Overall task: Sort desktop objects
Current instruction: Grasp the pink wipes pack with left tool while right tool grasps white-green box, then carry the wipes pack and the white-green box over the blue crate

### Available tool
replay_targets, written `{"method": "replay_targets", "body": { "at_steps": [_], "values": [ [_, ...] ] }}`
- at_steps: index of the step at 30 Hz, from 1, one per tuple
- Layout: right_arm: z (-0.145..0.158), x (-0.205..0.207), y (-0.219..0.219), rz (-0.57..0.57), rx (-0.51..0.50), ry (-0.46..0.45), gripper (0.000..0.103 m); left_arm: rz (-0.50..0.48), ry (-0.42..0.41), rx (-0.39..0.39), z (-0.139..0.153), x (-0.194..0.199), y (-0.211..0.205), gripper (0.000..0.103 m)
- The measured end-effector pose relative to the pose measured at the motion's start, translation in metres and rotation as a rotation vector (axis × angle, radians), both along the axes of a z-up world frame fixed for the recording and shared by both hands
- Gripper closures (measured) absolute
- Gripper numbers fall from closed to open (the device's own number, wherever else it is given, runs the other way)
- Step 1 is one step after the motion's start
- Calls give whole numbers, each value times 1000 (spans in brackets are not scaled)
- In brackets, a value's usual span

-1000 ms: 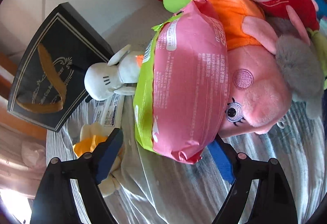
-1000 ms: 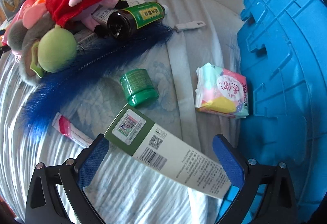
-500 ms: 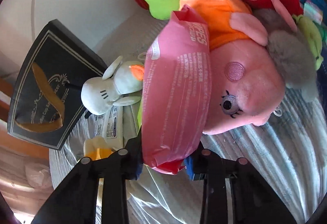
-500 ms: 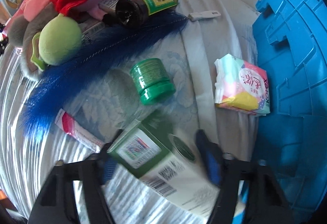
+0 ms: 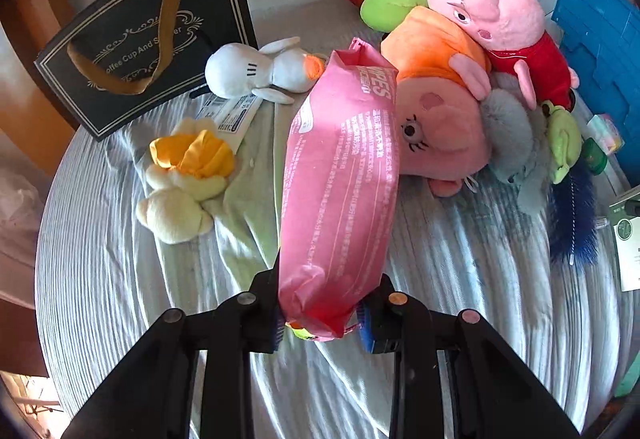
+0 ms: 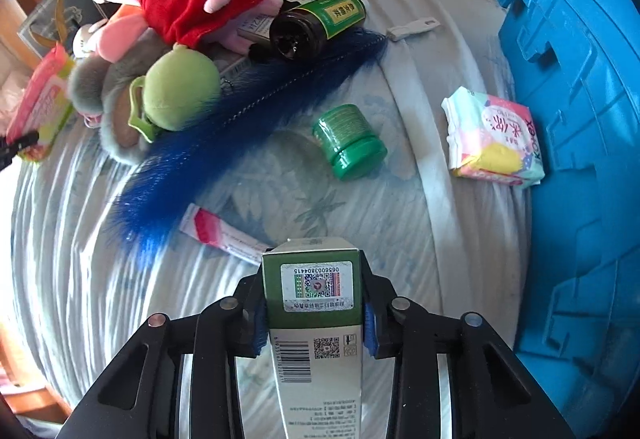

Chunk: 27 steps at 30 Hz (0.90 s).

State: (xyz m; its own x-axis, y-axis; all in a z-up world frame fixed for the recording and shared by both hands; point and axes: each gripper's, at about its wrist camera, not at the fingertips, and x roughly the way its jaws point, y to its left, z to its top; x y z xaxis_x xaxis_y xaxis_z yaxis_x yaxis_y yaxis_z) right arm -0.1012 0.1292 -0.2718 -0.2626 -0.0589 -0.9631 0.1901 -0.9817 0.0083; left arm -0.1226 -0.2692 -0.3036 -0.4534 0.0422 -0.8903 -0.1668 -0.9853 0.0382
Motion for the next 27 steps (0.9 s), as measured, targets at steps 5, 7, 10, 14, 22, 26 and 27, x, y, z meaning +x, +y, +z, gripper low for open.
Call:
{"method": "replay_targets", "body": {
  "at_steps": [5, 7, 10, 14, 22, 26, 27],
  "values": [
    [8, 10, 5, -10, -29, 3, 69, 22, -2, 9, 8, 22, 7, 76],
    [12, 13, 5, -3, -32, 8, 69, 29, 0, 16, 13, 30, 9, 76],
    [19, 16, 4, 12, -40, 18, 69, 36, 6, 23, 20, 38, 10, 76],
    [30, 22, 0, 33, -54, 28, 69, 41, 15, 25, 33, 48, 14, 76],
    [47, 36, -10, 74, -58, 33, 69, 69, 14, 10, 51, 65, 26, 76],
    [56, 42, -11, 78, -61, 37, 69, 88, 19, 13, 62, 73, 35, 76],
    [59, 43, -11, 78, -64, 37, 69, 95, 21, 13, 65, 75, 37, 76]
  ]
}}
